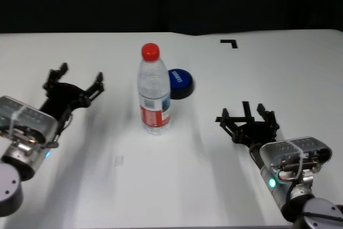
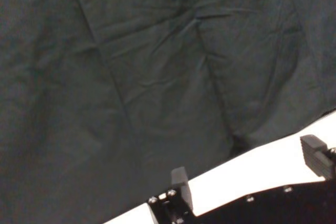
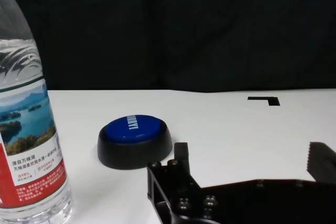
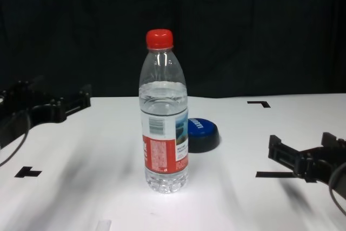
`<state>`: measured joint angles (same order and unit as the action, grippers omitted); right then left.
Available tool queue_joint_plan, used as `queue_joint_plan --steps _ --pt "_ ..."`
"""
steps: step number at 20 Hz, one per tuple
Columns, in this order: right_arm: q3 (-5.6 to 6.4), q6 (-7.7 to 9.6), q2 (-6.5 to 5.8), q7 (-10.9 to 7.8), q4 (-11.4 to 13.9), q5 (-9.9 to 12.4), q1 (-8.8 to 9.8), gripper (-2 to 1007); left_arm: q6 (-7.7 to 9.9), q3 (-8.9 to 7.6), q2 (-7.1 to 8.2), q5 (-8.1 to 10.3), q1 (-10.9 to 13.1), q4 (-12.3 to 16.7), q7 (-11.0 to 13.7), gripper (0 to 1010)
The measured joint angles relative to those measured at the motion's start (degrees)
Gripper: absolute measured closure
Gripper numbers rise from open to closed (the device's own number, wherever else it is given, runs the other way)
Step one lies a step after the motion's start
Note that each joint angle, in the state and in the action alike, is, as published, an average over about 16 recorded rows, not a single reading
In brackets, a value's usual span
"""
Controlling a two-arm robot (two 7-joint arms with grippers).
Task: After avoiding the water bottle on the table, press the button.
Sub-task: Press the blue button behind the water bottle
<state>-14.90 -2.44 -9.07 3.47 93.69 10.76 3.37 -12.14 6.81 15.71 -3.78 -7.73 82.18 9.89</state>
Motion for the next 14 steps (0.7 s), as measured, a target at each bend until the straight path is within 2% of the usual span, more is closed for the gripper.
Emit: queue_joint_plan --steps 7,14 --pt "0.0 0.0 0.0 0.0 0.0 0.0 0.0 2 1.06 -1.21 -0.91 -1.43 3.53 3.69 -1.8 7" --pt "0.0 0.0 0.0 0.0 0.0 0.0 0.0 2 2.09 -2.36 -2.47 -3.45 6.99 6.97 -3.99 7"
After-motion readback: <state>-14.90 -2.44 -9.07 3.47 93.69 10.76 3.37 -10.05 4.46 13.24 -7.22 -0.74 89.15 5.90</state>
